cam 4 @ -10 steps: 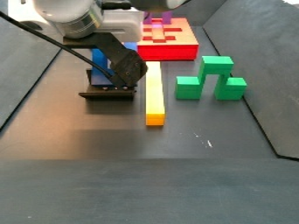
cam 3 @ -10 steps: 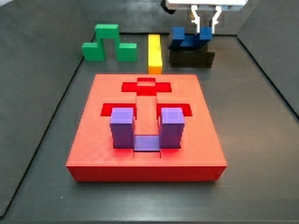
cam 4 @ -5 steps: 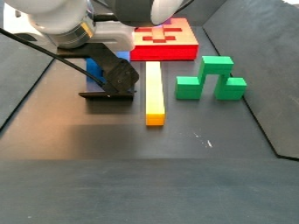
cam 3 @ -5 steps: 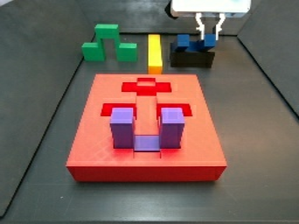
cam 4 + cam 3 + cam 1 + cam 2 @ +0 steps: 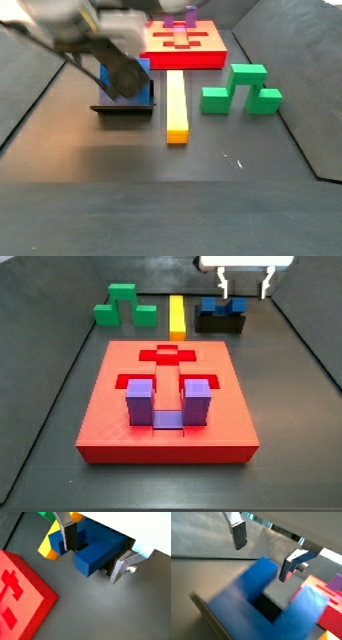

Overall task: Pick up the blue object. Move up. Place the blue object on the fixture. Regrasp the blue object. Move to above the board. Insert the blue object.
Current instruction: Regrasp the blue object.

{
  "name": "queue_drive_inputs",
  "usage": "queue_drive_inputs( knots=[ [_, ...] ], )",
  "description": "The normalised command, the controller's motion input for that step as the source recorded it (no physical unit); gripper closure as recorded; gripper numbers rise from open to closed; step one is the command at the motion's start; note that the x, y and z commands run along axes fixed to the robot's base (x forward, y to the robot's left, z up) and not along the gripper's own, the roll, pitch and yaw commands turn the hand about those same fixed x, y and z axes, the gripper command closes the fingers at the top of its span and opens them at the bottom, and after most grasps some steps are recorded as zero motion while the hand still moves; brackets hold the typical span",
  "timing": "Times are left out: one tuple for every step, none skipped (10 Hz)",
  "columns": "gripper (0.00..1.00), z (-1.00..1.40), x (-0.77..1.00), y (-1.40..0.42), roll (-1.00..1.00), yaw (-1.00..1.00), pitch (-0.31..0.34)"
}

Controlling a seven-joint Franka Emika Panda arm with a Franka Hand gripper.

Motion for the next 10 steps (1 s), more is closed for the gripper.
queue_drive_inputs(
  knots=[
    [0.00,0.27,0.13,-0.19,1.00,0.00,-0.200],
    [0.00,0.02,0.00,-0.28,1.00,0.10,-0.020],
    [0.00,-0.05,-0.07,-0.33,1.00,0.23,-0.069],
    [0.00,0.00,-0.15,-0.27,1.00,0.19,0.000],
    [0.00,0.00,-0.13,-0.21,1.00,0.17,0.000],
    [0.00,0.01,-0.06,-0.19,1.00,0.16,0.000],
    [0.00,0.01,0.00,-0.17,1.00,0.16,0.029],
    [0.00,0.03,0.00,-0.15,1.00,0.16,0.054],
    [0.00,0.04,0.00,-0.14,1.00,0.15,0.060],
    [0.00,0.04,0.00,-0.14,1.00,0.15,0.066]
  ],
)
